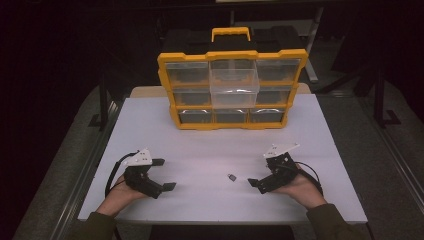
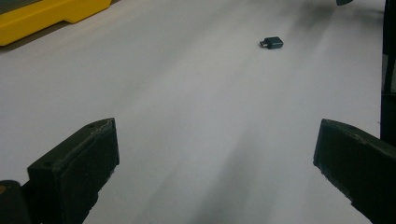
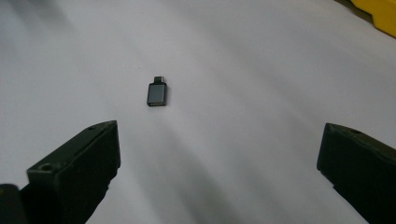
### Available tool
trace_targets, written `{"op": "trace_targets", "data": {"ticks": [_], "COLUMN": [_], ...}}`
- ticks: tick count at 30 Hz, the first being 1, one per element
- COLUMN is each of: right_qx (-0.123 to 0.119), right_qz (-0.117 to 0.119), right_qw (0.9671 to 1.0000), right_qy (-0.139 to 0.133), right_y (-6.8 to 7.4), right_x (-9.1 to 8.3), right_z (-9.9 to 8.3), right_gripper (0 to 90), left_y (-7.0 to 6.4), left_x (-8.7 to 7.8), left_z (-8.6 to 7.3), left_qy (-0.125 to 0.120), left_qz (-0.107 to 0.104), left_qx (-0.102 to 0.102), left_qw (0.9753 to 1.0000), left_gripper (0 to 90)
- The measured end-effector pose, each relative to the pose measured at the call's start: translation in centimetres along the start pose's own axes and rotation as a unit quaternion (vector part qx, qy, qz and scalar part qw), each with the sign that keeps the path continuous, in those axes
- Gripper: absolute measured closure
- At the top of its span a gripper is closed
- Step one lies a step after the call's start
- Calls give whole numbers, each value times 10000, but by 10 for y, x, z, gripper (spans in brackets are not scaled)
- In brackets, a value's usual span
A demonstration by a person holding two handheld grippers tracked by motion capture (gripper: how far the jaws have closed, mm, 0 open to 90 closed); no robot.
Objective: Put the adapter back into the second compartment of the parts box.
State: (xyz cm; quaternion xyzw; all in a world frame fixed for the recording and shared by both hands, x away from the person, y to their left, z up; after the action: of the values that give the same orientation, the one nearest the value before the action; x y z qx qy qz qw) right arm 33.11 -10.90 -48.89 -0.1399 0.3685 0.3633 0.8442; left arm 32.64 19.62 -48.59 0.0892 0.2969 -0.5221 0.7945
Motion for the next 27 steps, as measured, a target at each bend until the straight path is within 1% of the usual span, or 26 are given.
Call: {"op": "trace_targets", "data": {"ticks": [5, 14, 19, 27], "right_qx": [-59, -69, -61, -105], "right_qz": [44, 49, 76, 163], "right_qw": [10000, 10000, 10000, 9998], "right_qy": [5, 23, -13, -10], "right_y": [2, 1, 2, 7], "right_x": [1, 3, 4, 8], "right_z": [4, 11, 16, 25], "right_gripper": [0, 0, 0, 0], "left_y": [0, 0, -1, -1], "left_x": [0, 1, 1, 1], "left_z": [0, 0, 0, 0], "left_qy": [-4, -2, -9, -10], "left_qz": [-5, -26, -39, -55], "left_qx": [21, 18, 18, 8], "left_qw": [10000, 10000, 10000, 10000], "left_gripper": [0, 0, 0, 0]}}
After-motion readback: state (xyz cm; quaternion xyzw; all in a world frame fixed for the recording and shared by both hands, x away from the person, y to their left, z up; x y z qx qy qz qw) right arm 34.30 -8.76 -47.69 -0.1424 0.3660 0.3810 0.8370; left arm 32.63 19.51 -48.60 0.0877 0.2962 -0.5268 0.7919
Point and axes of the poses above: each handheld gripper's, and its own axes: x roughly forward along the jaws, z roughly out of its top, y roughly to its left, the point moved 9 cm from there along x, roughly forward along the jaws, and after that the axes turned 4 degrees about -z, right-handed, at the moved point
